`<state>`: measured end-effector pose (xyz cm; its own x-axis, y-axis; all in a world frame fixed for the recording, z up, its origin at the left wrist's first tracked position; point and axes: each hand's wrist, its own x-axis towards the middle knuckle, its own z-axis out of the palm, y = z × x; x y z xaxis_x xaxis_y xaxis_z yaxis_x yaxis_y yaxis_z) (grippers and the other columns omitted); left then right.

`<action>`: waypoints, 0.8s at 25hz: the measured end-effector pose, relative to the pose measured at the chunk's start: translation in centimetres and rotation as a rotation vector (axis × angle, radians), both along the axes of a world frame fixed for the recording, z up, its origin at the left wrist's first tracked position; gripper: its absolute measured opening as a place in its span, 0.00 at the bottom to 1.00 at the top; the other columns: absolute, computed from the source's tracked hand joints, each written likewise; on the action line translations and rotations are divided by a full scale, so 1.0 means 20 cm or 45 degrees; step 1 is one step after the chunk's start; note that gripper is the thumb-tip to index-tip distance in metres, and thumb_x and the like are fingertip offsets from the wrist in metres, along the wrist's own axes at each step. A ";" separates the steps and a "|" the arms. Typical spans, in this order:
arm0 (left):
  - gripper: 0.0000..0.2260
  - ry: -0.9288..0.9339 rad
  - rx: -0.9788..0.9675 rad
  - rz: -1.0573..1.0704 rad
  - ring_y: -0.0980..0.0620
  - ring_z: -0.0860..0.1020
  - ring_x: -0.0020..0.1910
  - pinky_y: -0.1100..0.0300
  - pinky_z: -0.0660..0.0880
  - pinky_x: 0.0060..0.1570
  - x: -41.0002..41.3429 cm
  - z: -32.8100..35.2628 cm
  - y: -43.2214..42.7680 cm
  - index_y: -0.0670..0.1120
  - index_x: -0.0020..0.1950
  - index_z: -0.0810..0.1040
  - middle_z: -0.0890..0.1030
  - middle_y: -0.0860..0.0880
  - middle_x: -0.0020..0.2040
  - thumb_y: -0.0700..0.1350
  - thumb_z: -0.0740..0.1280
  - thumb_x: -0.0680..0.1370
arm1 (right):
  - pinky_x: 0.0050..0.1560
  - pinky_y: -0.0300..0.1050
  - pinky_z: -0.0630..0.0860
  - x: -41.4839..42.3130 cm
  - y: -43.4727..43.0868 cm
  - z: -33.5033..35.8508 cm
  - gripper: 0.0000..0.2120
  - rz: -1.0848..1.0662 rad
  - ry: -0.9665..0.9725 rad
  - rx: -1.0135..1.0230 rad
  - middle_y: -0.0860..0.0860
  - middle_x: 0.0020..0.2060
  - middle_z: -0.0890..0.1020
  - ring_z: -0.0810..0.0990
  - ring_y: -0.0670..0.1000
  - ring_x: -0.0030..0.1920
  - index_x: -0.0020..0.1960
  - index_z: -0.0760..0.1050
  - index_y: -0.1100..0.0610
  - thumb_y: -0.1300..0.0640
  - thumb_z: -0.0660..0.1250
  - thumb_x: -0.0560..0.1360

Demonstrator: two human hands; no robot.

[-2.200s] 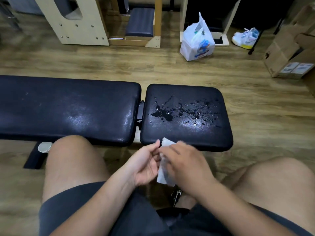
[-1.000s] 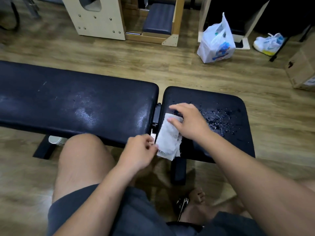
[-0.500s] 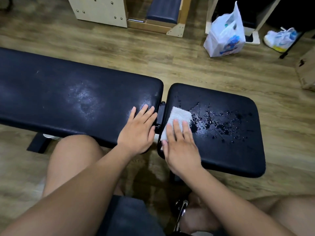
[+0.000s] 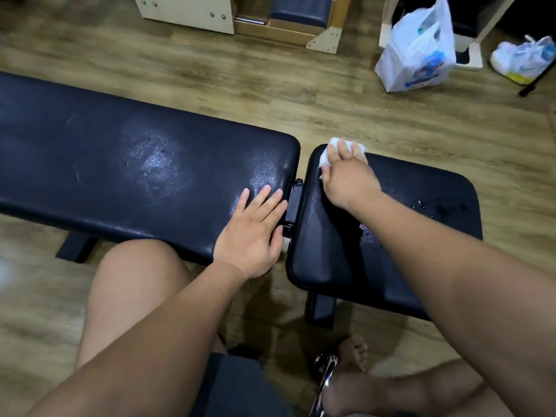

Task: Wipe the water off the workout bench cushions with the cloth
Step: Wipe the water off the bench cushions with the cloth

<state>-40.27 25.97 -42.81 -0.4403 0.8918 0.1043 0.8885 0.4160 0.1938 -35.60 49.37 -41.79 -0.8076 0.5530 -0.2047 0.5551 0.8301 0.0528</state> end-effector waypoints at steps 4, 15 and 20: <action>0.24 0.004 -0.013 -0.007 0.47 0.60 0.76 0.43 0.53 0.75 0.00 0.00 0.00 0.44 0.72 0.70 0.67 0.47 0.75 0.50 0.52 0.79 | 0.76 0.55 0.47 0.21 -0.31 0.03 0.28 0.028 0.044 -0.107 0.58 0.78 0.51 0.46 0.61 0.77 0.78 0.50 0.60 0.50 0.44 0.81; 0.27 -0.030 0.003 0.001 0.49 0.58 0.77 0.47 0.48 0.76 -0.01 0.01 0.00 0.43 0.73 0.69 0.66 0.48 0.75 0.54 0.49 0.78 | 0.72 0.58 0.60 0.65 -0.66 0.06 0.26 0.153 0.137 -0.054 0.57 0.72 0.69 0.65 0.60 0.73 0.72 0.67 0.58 0.49 0.51 0.78; 0.28 -0.015 -0.011 0.011 0.49 0.58 0.77 0.47 0.48 0.76 0.00 0.01 0.01 0.43 0.73 0.69 0.66 0.48 0.75 0.54 0.48 0.78 | 0.68 0.61 0.65 1.18 -0.34 0.07 0.28 -0.157 0.090 -0.044 0.58 0.68 0.74 0.73 0.62 0.68 0.66 0.74 0.60 0.48 0.50 0.75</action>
<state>-40.25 26.15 -42.61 -0.4492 0.8887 0.0912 0.8824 0.4255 0.2007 -11.93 42.55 -40.46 -0.7469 0.6427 -0.1704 0.6544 0.7560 -0.0172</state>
